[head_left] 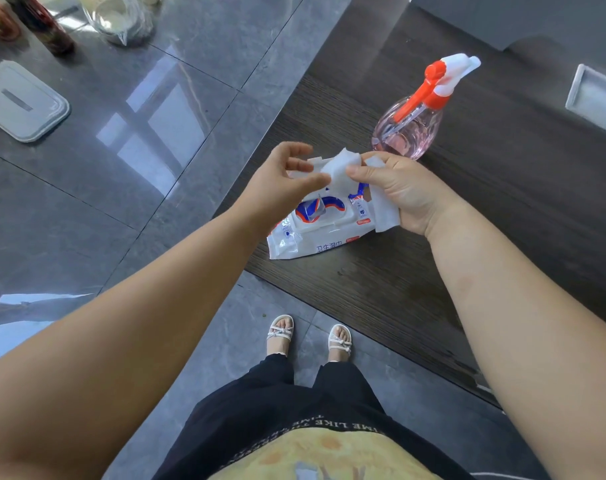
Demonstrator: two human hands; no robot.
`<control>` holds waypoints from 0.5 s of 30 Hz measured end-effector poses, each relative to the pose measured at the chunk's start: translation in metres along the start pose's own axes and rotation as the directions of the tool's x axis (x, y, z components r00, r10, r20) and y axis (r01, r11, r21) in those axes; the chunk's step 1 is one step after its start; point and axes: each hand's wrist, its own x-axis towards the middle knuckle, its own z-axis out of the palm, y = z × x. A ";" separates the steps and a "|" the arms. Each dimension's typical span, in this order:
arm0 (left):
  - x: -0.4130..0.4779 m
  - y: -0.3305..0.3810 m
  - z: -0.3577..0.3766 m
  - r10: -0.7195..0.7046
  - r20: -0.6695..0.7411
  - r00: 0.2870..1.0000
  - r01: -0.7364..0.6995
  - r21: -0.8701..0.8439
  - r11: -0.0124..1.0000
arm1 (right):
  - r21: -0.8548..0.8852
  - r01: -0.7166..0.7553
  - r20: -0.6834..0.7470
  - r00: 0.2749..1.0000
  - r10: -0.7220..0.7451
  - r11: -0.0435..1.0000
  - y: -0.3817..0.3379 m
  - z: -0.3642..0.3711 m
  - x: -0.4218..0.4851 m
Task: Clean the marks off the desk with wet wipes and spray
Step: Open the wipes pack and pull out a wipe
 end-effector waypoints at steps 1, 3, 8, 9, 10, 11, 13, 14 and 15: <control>-0.002 0.001 0.000 0.059 0.036 0.998 -0.058 -0.015 0.998 | -0.014 -0.001 0.028 1.000 0.001 1.000 -0.001 0.001 0.000; -0.004 0.005 -0.001 0.167 0.097 0.981 -0.169 0.011 0.986 | -0.037 0.015 0.057 0.998 -0.013 0.999 -0.003 0.002 -0.001; -0.007 0.013 0.000 0.122 0.115 0.986 -0.127 0.039 0.991 | -0.078 0.107 0.015 0.994 -0.107 0.991 -0.002 0.003 0.003; -0.006 0.013 0.001 0.106 0.128 0.986 -0.111 0.026 0.994 | -0.105 0.118 0.000 0.993 -0.119 0.987 -0.001 0.002 0.004; -0.005 0.012 0.002 0.103 0.135 0.986 -0.107 0.028 0.994 | -0.138 0.125 -0.022 0.991 -0.129 0.983 0.001 0.002 0.005; -0.004 0.011 0.002 0.097 0.134 0.986 -0.102 0.033 0.994 | -0.171 0.131 -0.044 0.989 -0.141 0.976 0.002 0.002 0.006; -0.002 0.009 0.003 0.070 0.118 0.991 -0.074 0.028 0.997 | -0.218 0.139 -0.073 0.985 -0.158 0.966 0.003 0.001 0.008; -0.001 0.009 0.003 0.059 0.119 0.991 -0.061 0.008 0.998 | -0.236 0.137 -0.061 0.986 -0.156 0.962 0.003 0.001 0.008; -0.001 0.009 0.003 0.051 0.126 0.991 -0.051 -0.006 0.999 | -0.253 0.130 -0.035 0.989 -0.143 0.959 0.003 0.000 0.008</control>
